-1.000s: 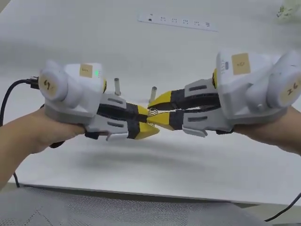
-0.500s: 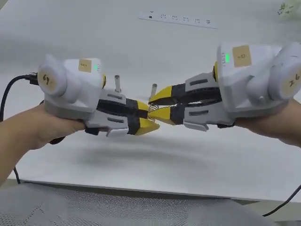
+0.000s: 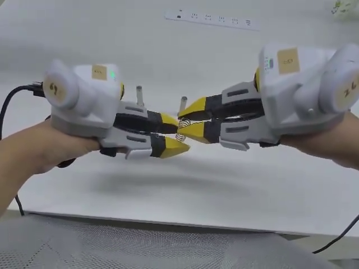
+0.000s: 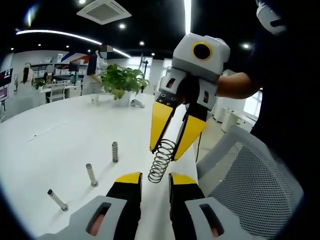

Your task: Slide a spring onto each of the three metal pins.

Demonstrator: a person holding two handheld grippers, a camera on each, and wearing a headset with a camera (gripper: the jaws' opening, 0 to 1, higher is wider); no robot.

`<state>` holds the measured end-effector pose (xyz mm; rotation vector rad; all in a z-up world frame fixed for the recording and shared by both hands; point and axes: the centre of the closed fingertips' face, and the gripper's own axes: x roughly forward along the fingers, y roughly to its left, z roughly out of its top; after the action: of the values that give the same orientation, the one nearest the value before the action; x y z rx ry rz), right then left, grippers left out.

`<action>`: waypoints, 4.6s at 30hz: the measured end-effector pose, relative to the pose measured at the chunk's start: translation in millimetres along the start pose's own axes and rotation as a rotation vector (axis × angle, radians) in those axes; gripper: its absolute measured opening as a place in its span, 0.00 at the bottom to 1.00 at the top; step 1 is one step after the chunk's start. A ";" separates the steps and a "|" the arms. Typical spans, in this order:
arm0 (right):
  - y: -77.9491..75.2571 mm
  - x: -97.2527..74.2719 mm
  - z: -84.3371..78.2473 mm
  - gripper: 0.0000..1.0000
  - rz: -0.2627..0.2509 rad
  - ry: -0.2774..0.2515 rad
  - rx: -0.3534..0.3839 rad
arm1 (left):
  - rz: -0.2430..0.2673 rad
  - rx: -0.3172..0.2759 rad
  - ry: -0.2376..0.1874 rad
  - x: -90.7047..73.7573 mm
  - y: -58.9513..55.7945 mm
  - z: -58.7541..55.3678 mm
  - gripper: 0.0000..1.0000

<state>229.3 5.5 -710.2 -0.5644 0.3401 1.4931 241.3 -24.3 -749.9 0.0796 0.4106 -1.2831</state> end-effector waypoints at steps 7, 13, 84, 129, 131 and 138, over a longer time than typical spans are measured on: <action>-2.8 1.0 -4.0 0.07 -0.008 0.008 -0.001 | 0.035 -0.012 -0.003 -6.9 5.9 -0.8 0.18; -5.5 0.9 -3.8 0.07 -0.018 0.006 0.002 | 0.077 -0.020 0.005 -17.2 13.3 -4.3 0.23; -25.1 3.8 -21.4 0.08 -0.119 0.044 0.015 | 0.412 -0.153 -0.001 -95.4 66.9 -34.7 0.98; -37.5 15.7 -37.1 0.08 -0.098 0.079 0.079 | 0.415 -0.153 -0.020 -97.5 68.1 -29.4 0.98; -38.0 16.7 -37.4 0.08 -0.096 0.082 0.075 | 0.417 -0.154 -0.022 -98.0 68.1 -29.3 0.98; -42.8 17.2 -36.8 0.08 -0.098 0.073 0.081 | 0.418 -0.158 -0.018 -99.8 67.3 -30.9 0.98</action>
<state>277.5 0.4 -743.8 -0.5644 0.4220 1.3607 274.7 95.3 -755.9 0.0181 0.4515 -0.8368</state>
